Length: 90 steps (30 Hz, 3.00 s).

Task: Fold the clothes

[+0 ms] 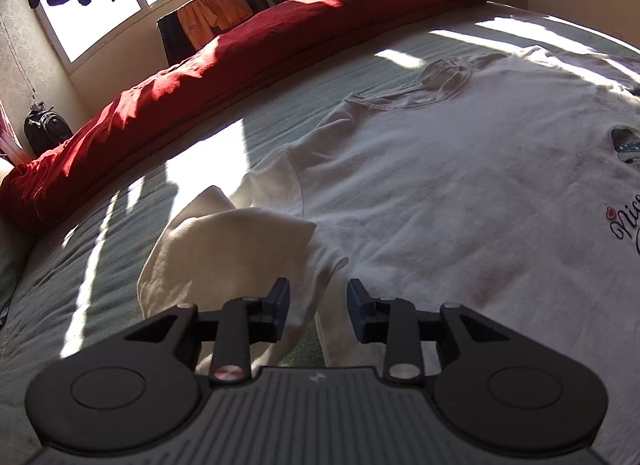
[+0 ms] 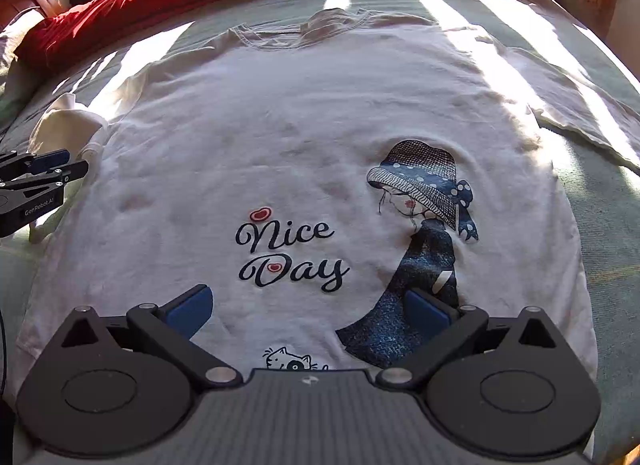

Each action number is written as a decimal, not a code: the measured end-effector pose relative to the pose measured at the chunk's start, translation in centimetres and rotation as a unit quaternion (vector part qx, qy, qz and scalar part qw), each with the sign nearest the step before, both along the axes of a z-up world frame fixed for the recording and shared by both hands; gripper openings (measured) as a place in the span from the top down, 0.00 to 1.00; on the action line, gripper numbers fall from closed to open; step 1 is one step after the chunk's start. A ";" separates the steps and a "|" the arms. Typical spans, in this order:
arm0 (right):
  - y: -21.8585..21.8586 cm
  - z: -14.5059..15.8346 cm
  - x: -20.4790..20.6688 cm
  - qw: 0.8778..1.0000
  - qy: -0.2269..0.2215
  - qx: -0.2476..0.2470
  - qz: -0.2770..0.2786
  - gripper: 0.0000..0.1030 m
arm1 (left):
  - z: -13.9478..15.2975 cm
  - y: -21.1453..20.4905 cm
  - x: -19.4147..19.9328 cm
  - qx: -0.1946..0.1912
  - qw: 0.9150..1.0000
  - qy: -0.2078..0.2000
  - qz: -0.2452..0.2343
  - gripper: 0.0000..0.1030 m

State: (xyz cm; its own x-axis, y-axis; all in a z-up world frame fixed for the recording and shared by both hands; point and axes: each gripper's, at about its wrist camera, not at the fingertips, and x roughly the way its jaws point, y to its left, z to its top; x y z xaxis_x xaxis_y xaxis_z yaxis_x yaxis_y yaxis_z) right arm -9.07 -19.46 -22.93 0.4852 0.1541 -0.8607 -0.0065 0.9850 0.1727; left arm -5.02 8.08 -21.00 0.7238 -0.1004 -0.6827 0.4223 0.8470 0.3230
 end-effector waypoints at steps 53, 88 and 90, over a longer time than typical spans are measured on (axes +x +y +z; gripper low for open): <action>1.8 0.9 0.1 1.000 -0.012 -0.015 0.013 0.00 | 5.6 19.8 8.2 -0.165 0.943 -0.012 0.289 0.96; 2.8 2.1 2.1 0.999 -0.031 -0.015 0.032 0.00 | 4.4 27.4 12.1 -0.041 0.927 0.012 0.373 0.85; 2.7 2.2 2.8 0.999 -0.035 -0.001 0.036 0.00 | 4.7 24.9 13.1 -0.050 0.940 0.020 0.338 0.84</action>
State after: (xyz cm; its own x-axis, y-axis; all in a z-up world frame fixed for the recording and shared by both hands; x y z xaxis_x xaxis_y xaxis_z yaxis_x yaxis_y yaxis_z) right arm -6.25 -16.72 -20.69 0.5316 0.1887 -0.8257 -0.0885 0.9819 0.1674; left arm 8.07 32.94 -16.34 0.6188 0.3074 -0.7229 -0.2132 0.9514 0.2220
